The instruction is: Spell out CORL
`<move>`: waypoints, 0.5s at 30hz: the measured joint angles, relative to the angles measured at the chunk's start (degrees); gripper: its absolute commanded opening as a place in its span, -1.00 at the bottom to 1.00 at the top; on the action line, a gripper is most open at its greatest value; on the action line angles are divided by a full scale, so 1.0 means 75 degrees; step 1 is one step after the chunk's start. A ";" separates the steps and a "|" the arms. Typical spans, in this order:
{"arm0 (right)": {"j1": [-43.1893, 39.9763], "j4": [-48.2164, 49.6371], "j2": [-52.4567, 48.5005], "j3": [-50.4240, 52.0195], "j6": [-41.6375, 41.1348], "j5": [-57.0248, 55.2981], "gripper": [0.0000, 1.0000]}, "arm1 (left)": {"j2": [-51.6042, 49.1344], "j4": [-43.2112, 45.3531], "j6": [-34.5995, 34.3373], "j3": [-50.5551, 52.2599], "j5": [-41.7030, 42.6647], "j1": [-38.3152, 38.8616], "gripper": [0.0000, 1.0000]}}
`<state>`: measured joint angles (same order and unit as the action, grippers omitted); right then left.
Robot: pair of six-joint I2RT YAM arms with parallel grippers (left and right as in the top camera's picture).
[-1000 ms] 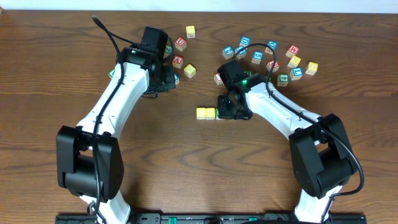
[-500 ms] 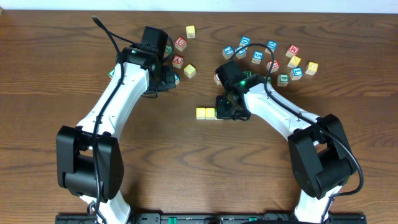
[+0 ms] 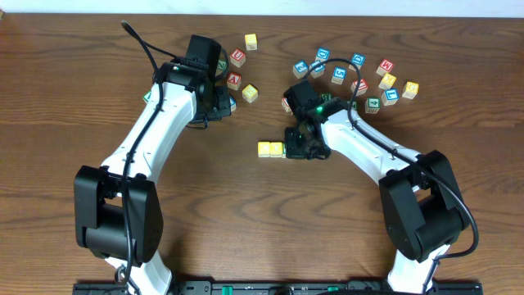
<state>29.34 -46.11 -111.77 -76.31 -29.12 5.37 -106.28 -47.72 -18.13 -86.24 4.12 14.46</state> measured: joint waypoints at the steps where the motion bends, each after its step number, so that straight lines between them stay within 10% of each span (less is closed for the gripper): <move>1: 0.0000 -0.0096 0.0000 0.0000 0.0000 0.0035 -0.98 | 0.0000 0.0000 0.0000 0.0000 0.0000 0.0000 -0.85; 15: 0.0216 -0.0297 -0.0003 0.0003 0.0000 0.0254 -0.98 | 0.0000 0.0020 0.0000 0.0000 0.0000 0.0000 -0.85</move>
<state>30.96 -48.34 -111.79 -76.29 -29.12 7.27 -106.28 -47.57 -18.13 -86.24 4.12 14.46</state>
